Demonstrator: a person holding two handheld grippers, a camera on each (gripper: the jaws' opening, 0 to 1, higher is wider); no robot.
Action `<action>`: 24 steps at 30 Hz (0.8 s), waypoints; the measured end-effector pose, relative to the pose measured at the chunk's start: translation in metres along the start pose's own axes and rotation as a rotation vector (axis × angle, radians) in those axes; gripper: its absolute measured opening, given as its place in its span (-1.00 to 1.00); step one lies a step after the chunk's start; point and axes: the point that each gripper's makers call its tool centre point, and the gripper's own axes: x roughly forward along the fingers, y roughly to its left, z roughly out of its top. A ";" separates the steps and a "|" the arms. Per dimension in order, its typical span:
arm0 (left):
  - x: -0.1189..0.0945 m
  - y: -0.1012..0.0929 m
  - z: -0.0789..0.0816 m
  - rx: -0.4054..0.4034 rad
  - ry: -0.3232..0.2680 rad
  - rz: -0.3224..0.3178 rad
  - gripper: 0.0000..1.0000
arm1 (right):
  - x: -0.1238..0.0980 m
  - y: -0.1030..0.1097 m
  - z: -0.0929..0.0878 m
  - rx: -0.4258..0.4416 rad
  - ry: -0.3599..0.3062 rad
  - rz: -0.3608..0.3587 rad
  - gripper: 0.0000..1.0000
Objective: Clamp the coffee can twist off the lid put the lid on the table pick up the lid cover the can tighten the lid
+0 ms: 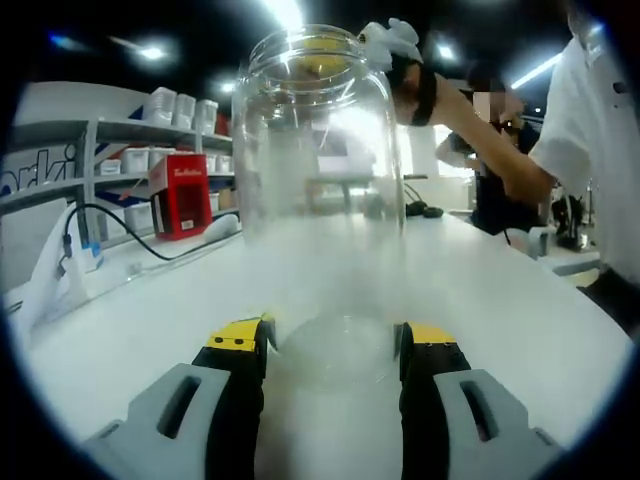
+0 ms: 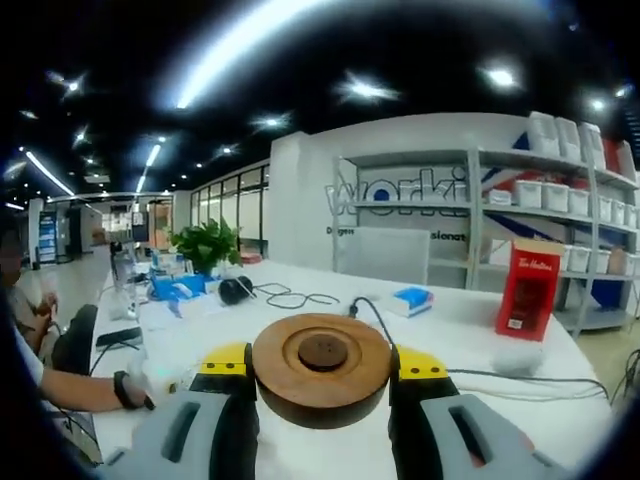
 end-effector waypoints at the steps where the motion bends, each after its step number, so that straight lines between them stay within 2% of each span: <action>1: 0.000 0.000 0.000 0.000 0.000 0.000 -0.11 | 0.001 0.001 0.001 0.006 -0.001 0.008 -0.07; 6: 0.000 0.000 0.000 0.001 0.000 0.000 -0.11 | 0.003 0.010 0.003 0.019 -0.004 0.039 -0.07; 13: 0.000 0.000 -0.001 0.003 0.001 0.000 -0.11 | 0.002 0.033 0.006 -0.015 0.004 0.105 -0.06; 24: 0.000 0.000 -0.001 0.003 0.001 -0.001 -0.11 | 0.005 0.053 0.003 -0.030 0.018 0.153 -0.06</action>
